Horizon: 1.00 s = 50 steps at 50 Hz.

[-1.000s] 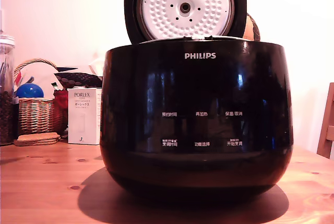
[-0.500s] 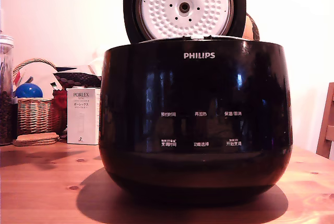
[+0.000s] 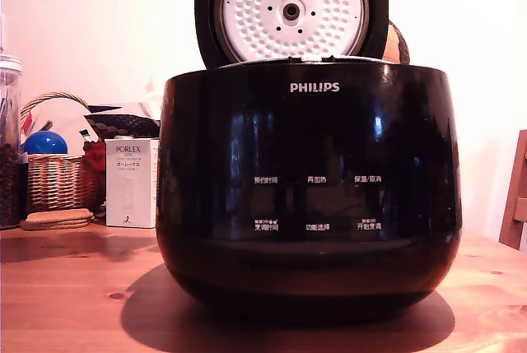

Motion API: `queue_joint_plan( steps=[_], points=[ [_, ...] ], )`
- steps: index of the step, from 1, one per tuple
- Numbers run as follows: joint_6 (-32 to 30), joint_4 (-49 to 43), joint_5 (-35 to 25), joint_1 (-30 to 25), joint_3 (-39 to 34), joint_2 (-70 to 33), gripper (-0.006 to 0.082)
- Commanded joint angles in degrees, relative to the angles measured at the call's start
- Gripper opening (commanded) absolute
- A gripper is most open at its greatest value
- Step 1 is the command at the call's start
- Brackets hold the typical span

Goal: Close the rice cooker by pressing the lid down with medium force

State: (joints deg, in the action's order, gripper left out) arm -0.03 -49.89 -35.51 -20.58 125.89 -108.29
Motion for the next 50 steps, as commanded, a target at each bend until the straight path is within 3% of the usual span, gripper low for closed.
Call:
queue_joint_plan(
  steps=[1, 28, 39, 41, 42, 50],
  points=[
    [1.16, 0.66, -0.28, -0.81, -0.39, -0.79, -0.0024],
    [1.16, -8.37, -1.44, -6.95, -0.39, -1.03, -0.0024],
    [1.16, -10.14, 5.62, -10.97, -0.42, -1.01, -0.0024],
    [1.16, -10.03, 6.32, -11.58, -0.42, -1.01, -0.0024],
    [-1.86, -9.81, 6.6, -11.82, -0.42, -0.98, -0.0024],
    [-1.86, -7.91, 7.93, -13.75, -1.68, -0.33, -0.0024]
  ],
)
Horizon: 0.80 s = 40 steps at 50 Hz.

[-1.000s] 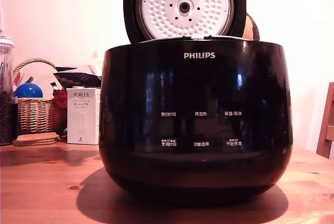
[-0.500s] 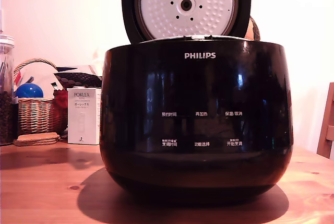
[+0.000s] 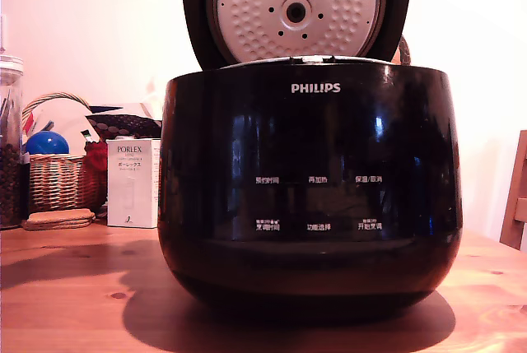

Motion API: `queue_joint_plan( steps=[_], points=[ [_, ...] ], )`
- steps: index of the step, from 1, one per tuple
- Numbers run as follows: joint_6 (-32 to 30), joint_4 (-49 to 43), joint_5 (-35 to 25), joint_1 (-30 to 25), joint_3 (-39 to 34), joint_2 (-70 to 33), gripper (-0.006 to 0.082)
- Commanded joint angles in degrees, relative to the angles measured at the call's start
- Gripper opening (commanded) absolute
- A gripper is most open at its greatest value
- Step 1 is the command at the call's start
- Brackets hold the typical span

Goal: Close the rice cooker by pressing the lid down with medium force

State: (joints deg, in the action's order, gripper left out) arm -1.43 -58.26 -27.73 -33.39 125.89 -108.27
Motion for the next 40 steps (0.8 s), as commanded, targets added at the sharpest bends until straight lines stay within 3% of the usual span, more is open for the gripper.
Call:
queue_joint_plan(
  steps=[1, 13, 27, 40],
  points=[
    [-0.46, 0.81, 0.37, -1.16, -2.03, -0.35, -0.0024],
    [2.64, 9.94, 3.56, -2.34, -12.81, 4.0, -0.0024],
    [7.69, 25.49, 12.46, -3.85, -28.13, 14.05, -0.0024],
    [11.93, 34.8, 14.78, -6.05, -39.82, 19.56, -0.0024]
  ],
)
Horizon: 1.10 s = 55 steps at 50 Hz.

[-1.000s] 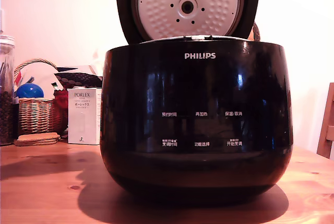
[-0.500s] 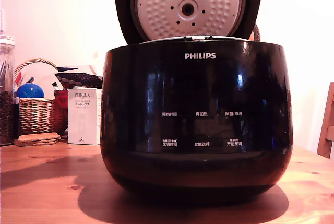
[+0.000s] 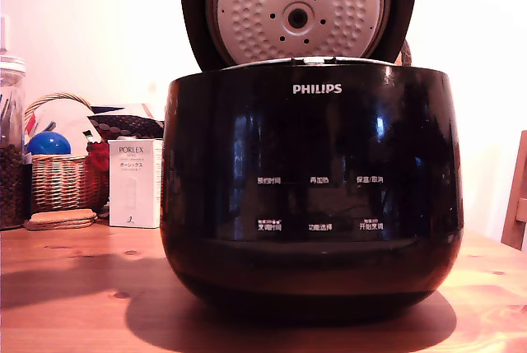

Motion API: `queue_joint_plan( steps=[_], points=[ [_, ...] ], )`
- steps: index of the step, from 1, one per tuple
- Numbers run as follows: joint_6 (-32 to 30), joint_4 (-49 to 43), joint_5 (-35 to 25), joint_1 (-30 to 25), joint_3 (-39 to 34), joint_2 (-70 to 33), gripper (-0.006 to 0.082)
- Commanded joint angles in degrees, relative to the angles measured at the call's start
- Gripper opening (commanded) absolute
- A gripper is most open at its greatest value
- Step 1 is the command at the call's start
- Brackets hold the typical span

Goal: Close the rice cooker by pressing the lid down with medium force

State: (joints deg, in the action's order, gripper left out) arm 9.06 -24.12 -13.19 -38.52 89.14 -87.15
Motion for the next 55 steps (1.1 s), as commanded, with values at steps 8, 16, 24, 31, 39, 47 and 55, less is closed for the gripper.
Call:
queue_joint_plan(
  steps=[8, 16, 24, 31, 39, 47, 55],
  points=[
    [2.08, 3.26, 2.27, -2.71, -6.01, -0.04, -0.0024],
    [1.9, 5.84, 5.9, -5.53, -6.88, 0.44, -0.0024],
    [1.46, 9.57, 8.85, -7.87, -8.5, 0.66, -0.0024],
    [1.46, 11.5, 11.02, -8.92, -10.99, 0.66, -0.0024],
    [1.49, 14.6, 12.66, -8.9, -14.38, 1.03, -0.0024],
    [1.46, 15.85, 13.81, -8.92, -16.2, 1.4, -0.0024],
    [1.75, 18.64, 16.28, -9.01, -19.91, 2.58, -0.0024]
  ],
)
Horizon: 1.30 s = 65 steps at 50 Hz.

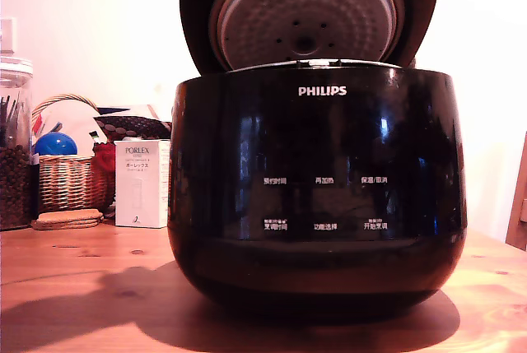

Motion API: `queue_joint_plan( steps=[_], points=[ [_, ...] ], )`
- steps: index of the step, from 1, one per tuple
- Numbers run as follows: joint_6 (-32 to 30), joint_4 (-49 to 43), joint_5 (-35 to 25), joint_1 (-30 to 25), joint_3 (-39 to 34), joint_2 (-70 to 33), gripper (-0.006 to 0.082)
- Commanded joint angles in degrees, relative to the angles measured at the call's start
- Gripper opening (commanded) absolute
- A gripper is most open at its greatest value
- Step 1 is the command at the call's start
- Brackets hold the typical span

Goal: Close the rice cooker by pressing the lid down with medium force

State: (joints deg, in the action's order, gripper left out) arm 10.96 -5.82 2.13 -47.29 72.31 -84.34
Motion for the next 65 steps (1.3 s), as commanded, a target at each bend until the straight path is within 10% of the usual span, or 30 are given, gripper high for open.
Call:
queue_joint_plan(
  steps=[1, 25, 65],
  points=[
    [-0.15, 0.52, 1.01, -0.24, -3.65, 0.11, -0.0024],
    [2.73, 13.46, 5.95, -2.38, -17.7, 6.45, -0.0024],
    [-5.03, 28.61, 2.6, -9.79, -18.32, -1.05, -0.0024]
  ],
)
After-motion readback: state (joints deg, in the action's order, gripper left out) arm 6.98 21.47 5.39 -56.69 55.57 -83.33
